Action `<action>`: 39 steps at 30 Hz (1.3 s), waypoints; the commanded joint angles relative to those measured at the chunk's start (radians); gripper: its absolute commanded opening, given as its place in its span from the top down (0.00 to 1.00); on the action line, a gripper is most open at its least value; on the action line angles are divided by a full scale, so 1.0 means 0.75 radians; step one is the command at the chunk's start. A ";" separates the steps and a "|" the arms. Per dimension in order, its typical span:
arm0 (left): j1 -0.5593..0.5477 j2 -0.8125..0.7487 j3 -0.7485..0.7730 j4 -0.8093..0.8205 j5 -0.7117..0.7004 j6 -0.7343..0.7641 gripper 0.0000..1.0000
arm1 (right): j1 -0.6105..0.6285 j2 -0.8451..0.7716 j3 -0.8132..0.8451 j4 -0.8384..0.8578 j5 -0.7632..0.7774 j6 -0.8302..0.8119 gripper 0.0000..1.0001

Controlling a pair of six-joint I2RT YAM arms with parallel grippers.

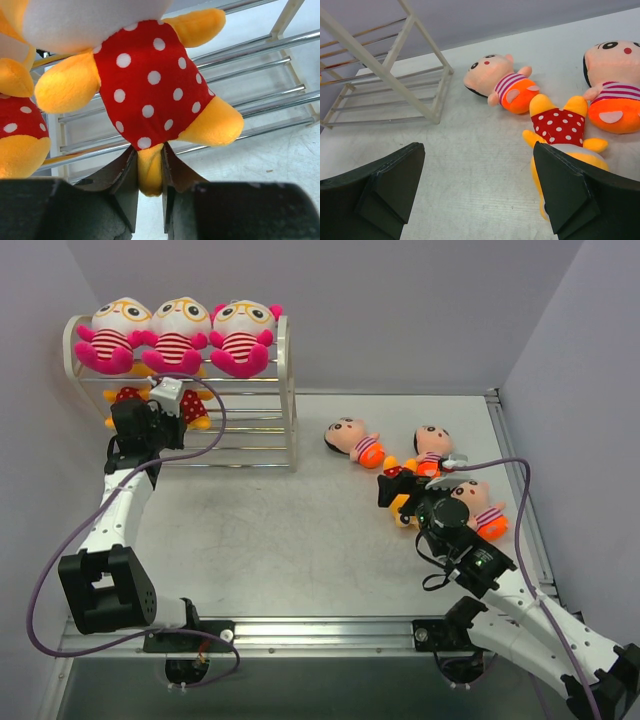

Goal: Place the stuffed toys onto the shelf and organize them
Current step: Place the stuffed toy onto shelf

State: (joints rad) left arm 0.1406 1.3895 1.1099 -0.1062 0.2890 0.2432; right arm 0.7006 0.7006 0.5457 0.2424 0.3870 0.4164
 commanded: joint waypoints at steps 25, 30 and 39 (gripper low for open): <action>0.011 -0.159 -0.050 0.144 -0.246 -0.220 0.27 | -0.018 0.037 -0.006 0.071 -0.062 -0.005 0.06; 0.011 -0.278 -0.128 0.144 -0.324 -0.503 0.23 | -0.022 0.042 -0.012 0.078 -0.070 -0.001 0.06; 0.011 -0.444 -0.390 0.417 -0.494 -1.103 0.24 | -0.028 0.001 -0.016 0.082 -0.080 -0.005 0.06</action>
State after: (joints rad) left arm 0.1417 1.0618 0.8440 0.0601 -0.0261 -0.3645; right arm 0.6865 0.7254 0.5346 0.2508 0.3248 0.4171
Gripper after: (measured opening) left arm 0.765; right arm 0.937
